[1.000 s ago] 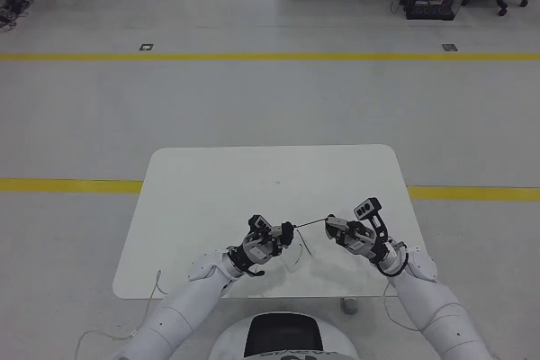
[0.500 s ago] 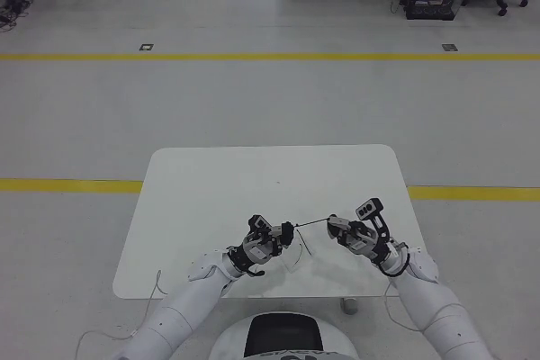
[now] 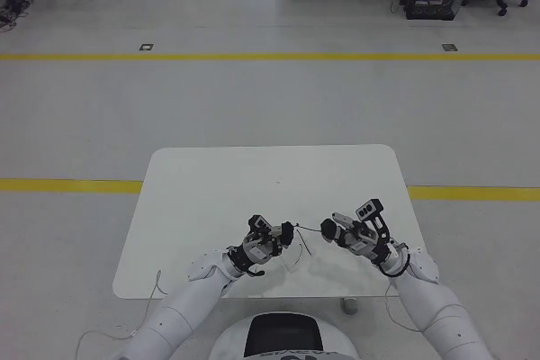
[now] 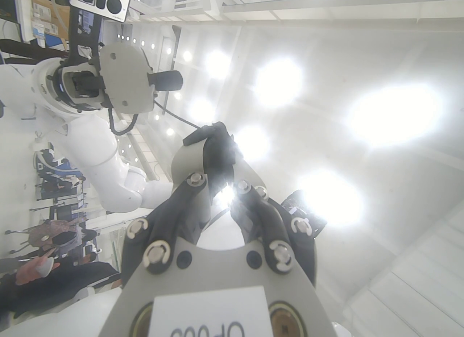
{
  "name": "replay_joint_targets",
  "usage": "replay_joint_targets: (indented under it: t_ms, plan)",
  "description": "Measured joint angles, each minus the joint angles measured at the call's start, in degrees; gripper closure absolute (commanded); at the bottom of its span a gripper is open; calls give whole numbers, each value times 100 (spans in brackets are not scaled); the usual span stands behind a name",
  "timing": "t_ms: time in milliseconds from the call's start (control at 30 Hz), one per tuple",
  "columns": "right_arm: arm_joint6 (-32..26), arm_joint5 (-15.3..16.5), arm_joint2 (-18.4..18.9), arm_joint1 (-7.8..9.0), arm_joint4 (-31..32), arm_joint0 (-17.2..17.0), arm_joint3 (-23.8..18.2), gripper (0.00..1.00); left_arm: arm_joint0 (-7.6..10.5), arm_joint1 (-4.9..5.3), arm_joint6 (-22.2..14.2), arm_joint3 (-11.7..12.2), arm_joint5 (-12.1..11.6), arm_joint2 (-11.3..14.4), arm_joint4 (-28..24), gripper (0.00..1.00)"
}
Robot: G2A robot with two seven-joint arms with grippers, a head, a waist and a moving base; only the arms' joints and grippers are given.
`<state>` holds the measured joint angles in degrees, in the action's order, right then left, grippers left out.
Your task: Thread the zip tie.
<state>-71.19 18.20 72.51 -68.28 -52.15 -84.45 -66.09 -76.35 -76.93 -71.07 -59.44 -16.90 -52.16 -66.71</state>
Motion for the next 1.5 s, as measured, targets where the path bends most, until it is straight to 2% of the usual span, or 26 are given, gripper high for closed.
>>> replay_joint_targets:
  t_ms: [367, 600, 967, 1067, 1200, 1333, 1500]
  plan:
    - [219, -26, 119, 6, -55, -26, 53, 0, 0, 0, 0, 0, 0, 0, 0, 100]
    - [766, 22, 106, -24, 23, -32, 43, 0, 0, 0, 0, 0, 0, 0, 0, 100]
    - [810, 38, 94, -29, 55, -38, 5, 0, -1, 0, 7, -6, 2, 1, 4, 100]
    - [1195, 135, 195, -18, 403, -82, -159, 0, -43, 8, 197, -136, 34, -5, 52, 100]
    - [1720, 128, 551, -21, 915, -358, -627, 0, -208, 62, 279, -413, 20, -145, 32, 100]
    - [1869, 128, 822, -62, 1119, -561, -921, 0, -418, 133, 256, -754, 26, -301, 62, 100]
    - [1865, 128, 1006, -134, 1232, -687, -1086, 0, -690, 224, 156, -1237, 169, -471, 94, 100]
